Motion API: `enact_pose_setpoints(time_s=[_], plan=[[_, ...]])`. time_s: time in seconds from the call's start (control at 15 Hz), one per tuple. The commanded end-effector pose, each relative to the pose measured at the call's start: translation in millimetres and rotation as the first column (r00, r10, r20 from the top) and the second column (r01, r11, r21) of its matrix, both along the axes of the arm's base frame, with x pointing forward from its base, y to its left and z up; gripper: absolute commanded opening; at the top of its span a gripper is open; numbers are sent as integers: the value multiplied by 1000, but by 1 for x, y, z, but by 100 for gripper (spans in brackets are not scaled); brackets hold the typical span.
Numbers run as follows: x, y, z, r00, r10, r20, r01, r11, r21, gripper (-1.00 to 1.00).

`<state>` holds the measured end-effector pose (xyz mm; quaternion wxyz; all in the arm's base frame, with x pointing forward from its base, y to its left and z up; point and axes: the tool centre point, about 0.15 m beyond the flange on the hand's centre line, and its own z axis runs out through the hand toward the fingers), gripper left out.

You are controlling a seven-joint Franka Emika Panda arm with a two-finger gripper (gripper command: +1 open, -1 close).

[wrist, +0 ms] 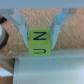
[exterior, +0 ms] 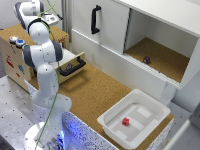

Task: Store the yellow object in the drawer

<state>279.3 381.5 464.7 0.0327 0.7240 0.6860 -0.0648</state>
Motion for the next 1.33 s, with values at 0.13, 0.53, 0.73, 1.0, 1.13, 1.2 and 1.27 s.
enact_pose_setpoints(time_s=[0.13,0.53,0.73,1.0,1.13,1.2,1.27], plan=[[0,-104,-73,998,-62,-31,66,988,138,-100],[3,-78,-127,997,66,-49,-54,976,209,-100],[15,-62,-137,993,109,-45,-99,977,188,-100],[27,-59,-136,994,96,-44,-87,980,181,-100],[30,-57,-136,996,78,-44,-69,982,175,-100],[31,-57,-135,998,53,-42,-45,984,172,100],[30,-58,-131,998,43,-36,-36,983,179,100]])
